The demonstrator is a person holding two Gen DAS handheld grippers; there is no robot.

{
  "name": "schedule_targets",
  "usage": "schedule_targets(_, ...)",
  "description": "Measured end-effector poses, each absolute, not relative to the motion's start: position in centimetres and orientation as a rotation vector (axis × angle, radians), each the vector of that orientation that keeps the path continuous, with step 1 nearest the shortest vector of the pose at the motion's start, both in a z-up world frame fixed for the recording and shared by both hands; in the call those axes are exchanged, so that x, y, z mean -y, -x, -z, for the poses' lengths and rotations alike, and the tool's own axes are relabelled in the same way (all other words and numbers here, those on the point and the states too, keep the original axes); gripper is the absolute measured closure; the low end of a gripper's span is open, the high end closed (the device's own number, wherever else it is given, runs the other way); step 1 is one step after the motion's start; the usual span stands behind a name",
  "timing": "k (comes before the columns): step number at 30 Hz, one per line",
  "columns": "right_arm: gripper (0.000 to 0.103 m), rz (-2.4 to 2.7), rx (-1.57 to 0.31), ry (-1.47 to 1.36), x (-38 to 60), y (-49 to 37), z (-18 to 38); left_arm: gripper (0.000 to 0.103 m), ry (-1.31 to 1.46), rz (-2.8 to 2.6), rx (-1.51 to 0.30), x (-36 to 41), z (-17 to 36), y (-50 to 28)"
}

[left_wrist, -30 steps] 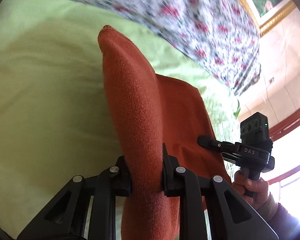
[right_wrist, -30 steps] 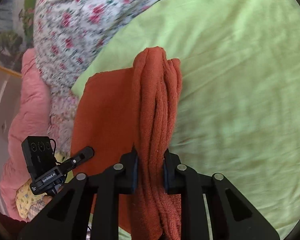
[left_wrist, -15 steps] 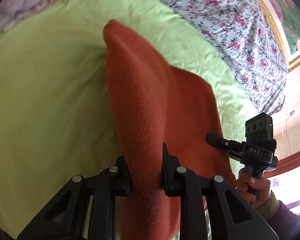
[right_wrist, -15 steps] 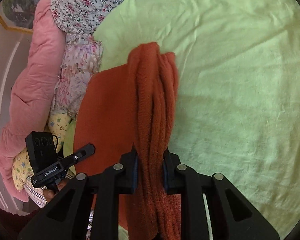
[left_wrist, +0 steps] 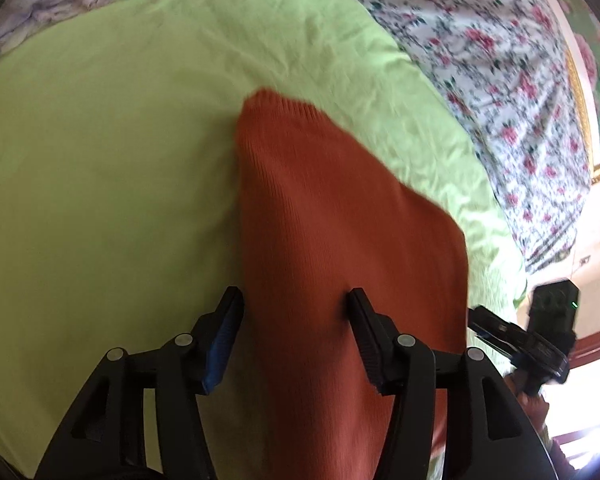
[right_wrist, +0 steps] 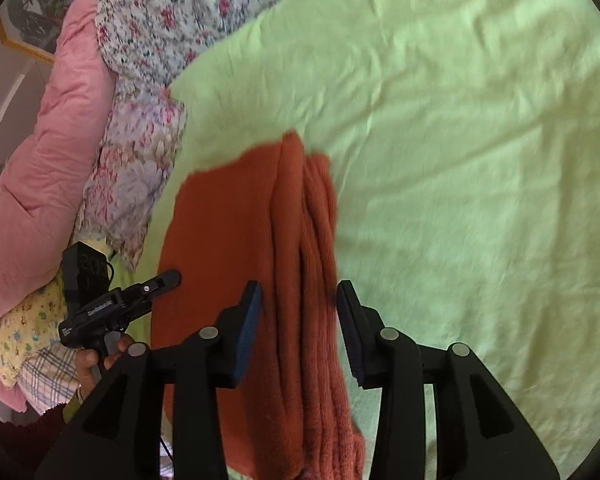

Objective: Fold small clothes

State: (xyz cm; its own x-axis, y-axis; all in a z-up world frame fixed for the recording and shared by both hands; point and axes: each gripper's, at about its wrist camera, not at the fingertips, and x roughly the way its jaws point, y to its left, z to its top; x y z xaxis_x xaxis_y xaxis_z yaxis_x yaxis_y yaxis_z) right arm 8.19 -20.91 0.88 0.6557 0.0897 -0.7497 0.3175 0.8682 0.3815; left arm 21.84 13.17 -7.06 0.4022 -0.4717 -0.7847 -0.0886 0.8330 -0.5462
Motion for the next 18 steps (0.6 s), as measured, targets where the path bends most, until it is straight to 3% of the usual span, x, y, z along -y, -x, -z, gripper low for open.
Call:
schedule_targets(4,0.062,0.126,-0.821,-0.501,20.9,-10.0,-2.3,0.049,0.560,0.231,-1.126,-13.9,7.3,-24.6)
schedule_targets(6,0.063,0.125,-0.827,-0.475,20.7,-11.5,-2.2,0.054,0.568,0.216,-1.122,-14.1,7.6,-25.5)
schedule_targets(7,0.067,0.123,-0.837,-0.468,20.6,-12.0,-2.0,0.073,0.573,0.214,-1.115,-14.1,7.6,-25.8)
schedule_targets(8,0.088,0.123,-0.847,-0.461,20.5,-12.3,-1.8,0.079,0.569,0.211,-1.104,-14.1,7.5,-25.9)
schedule_targets(10,0.092,0.135,-0.864,-0.427,20.2,-12.8,-1.9,0.090,0.529,0.189,-1.074,-13.8,6.6,-25.7)
schedule_targets(14,0.093,0.098,-0.784,-0.361,19.3,-11.9,-4.5,0.092,0.413,0.172,-1.000,-12.7,4.5,-25.0)
schedule_targets(18,0.093,0.168,-0.869,-0.326,20.8,-13.3,-2.4,0.092,0.321,0.107,-1.043,-12.0,6.2,-26.2)
